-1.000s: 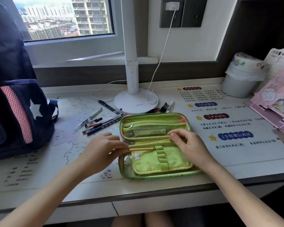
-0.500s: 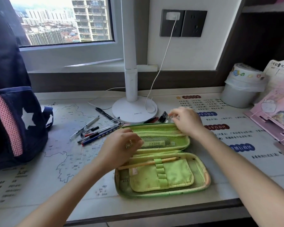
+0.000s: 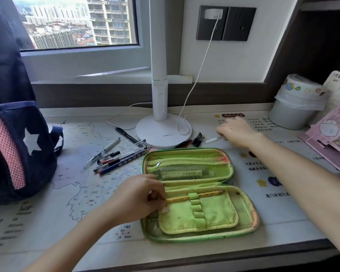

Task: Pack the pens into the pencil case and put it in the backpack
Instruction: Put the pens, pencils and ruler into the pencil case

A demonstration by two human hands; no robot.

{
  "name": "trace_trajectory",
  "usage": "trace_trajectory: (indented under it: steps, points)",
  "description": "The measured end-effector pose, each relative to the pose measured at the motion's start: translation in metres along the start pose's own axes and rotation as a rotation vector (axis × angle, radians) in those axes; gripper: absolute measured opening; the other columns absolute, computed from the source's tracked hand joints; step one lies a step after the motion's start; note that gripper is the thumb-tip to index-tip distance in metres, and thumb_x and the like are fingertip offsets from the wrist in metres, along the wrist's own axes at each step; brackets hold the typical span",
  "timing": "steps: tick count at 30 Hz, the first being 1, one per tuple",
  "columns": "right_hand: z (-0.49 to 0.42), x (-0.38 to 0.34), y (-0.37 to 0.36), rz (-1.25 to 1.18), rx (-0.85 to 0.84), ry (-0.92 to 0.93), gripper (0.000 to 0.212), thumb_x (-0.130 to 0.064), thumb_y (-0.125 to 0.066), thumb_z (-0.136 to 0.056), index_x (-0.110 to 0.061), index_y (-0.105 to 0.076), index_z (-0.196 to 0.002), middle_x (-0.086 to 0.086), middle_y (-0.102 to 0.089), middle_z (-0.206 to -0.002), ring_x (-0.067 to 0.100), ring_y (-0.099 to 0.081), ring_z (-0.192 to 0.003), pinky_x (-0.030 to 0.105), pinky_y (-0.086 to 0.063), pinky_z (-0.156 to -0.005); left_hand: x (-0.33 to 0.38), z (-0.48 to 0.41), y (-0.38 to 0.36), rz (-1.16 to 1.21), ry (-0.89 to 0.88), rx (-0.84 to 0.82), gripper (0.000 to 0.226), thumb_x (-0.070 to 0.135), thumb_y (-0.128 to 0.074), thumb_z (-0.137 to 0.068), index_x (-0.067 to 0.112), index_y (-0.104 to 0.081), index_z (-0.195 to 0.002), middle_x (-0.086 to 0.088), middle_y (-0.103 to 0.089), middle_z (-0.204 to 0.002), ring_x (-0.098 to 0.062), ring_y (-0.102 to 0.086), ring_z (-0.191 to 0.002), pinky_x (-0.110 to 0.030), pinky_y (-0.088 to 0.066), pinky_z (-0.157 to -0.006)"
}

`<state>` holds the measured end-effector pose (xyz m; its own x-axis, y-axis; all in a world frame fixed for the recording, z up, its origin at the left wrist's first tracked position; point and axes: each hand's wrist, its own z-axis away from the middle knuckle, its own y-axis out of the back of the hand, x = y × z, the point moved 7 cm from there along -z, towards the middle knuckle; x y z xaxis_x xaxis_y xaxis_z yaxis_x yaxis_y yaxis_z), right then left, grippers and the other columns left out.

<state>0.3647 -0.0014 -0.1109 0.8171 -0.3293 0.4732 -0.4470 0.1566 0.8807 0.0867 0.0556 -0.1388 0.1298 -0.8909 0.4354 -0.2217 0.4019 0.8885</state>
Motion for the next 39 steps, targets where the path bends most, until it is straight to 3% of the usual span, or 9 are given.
trace_trajectory:
  steps: [2,5,8,12,17,22,25,35,39]
  points:
    - [0.023,0.020,0.014,-0.180,0.135,-0.210,0.011,-0.017,-0.049,-0.092,-0.020,-0.045,-0.082,0.003,-0.057,-0.088,0.024,-0.047,-0.083,0.034,-0.039,-0.072,0.002,0.002,0.007,0.079,0.021,0.043,0.013,0.041,-0.064,-0.078,0.030,-0.069,-0.082,0.018,-0.055,-0.075,0.003,-0.050,-0.070,-0.016,-0.041,-0.062]
    - [0.074,0.010,0.039,-0.962,0.328,-0.406,0.006,-0.020,-0.059,-0.088,-0.016,-0.054,-0.088,0.006,-0.064,-0.088,0.026,-0.060,-0.080,0.037,-0.049,-0.069,0.010,0.001,0.025,0.240,0.097,0.186,0.032,0.053,-0.054,-0.082,0.027,-0.070,-0.093,0.018,-0.059,-0.087,0.000,-0.056,-0.082,-0.012,-0.042,-0.066]
    - [0.118,-0.070,0.071,-1.759,0.223,-0.273,0.007,-0.012,-0.059,-0.085,-0.011,-0.058,-0.092,0.004,-0.069,-0.084,0.011,-0.067,-0.075,0.018,-0.050,-0.061,0.035,-0.003,0.032,0.499,0.112,0.249,0.043,0.048,-0.047,-0.080,0.023,-0.065,-0.110,0.011,-0.062,-0.107,0.003,-0.059,-0.093,-0.016,-0.050,-0.080]
    - [0.147,-0.145,0.090,-2.060,0.177,-0.140,0.022,-0.014,-0.061,-0.082,-0.006,-0.063,-0.102,-0.001,-0.069,-0.077,0.007,-0.065,-0.070,0.015,-0.047,-0.058,0.065,0.000,0.023,0.934,0.094,0.294,0.033,0.027,-0.056,-0.083,0.004,-0.067,-0.102,-0.010,-0.070,-0.095,-0.020,-0.068,-0.083,-0.024,-0.056,-0.069]
    - [0.155,-0.138,0.063,-1.750,0.242,-0.245,0.013,-0.031,-0.066,-0.081,-0.020,-0.068,-0.088,-0.006,-0.071,-0.078,0.003,-0.065,-0.074,0.018,-0.050,-0.067,0.050,0.023,0.033,0.908,0.133,0.468,0.025,0.031,-0.057,-0.080,0.010,-0.069,-0.087,-0.008,-0.068,-0.076,-0.014,-0.065,-0.069,-0.026,-0.056,-0.067]
    - [0.168,-0.101,0.032,-1.095,0.388,-0.400,0.012,-0.026,-0.062,-0.086,-0.018,-0.070,-0.088,-0.009,-0.068,-0.084,0.012,-0.061,-0.084,0.026,-0.048,-0.074,0.031,0.043,0.039,-0.039,-0.031,0.380,0.026,0.039,-0.062,-0.079,0.020,-0.074,-0.092,0.018,-0.062,-0.071,0.007,-0.052,-0.059,-0.002,-0.038,-0.053]
    - [0.165,-0.108,0.027,-1.019,0.391,-0.324,0.012,-0.026,-0.062,-0.085,-0.018,-0.070,-0.085,-0.008,-0.066,-0.085,0.015,-0.056,-0.088,0.025,-0.042,-0.076,0.029,0.049,0.024,-0.210,-0.077,0.317,0.015,0.034,-0.069,-0.071,0.026,-0.072,-0.083,0.016,-0.068,-0.069,-0.004,-0.054,-0.058,-0.016,-0.043,-0.052]
    - [0.162,-0.113,0.022,-0.967,0.379,-0.299,0.009,-0.028,-0.063,-0.083,-0.022,-0.069,-0.086,-0.009,-0.062,-0.088,0.016,-0.053,-0.090,0.035,-0.045,-0.083,0.044,0.024,0.000,-0.280,-0.218,0.287,0.011,0.028,-0.081,-0.066,0.025,-0.071,-0.070,0.010,-0.065,-0.065,-0.016,-0.054,-0.057,-0.019,-0.042,-0.050]
    - [0.161,-0.116,0.020,-0.925,0.329,-0.266,0.012,-0.025,-0.062,-0.083,-0.026,-0.067,-0.094,-0.009,-0.059,-0.093,0.016,-0.051,-0.095,0.034,-0.042,-0.088,0.056,0.007,-0.012,-0.257,-0.247,0.263,0.010,0.033,-0.070,-0.073,0.024,-0.071,-0.069,0.011,-0.063,-0.061,-0.014,-0.051,-0.056,-0.020,-0.041,-0.050]
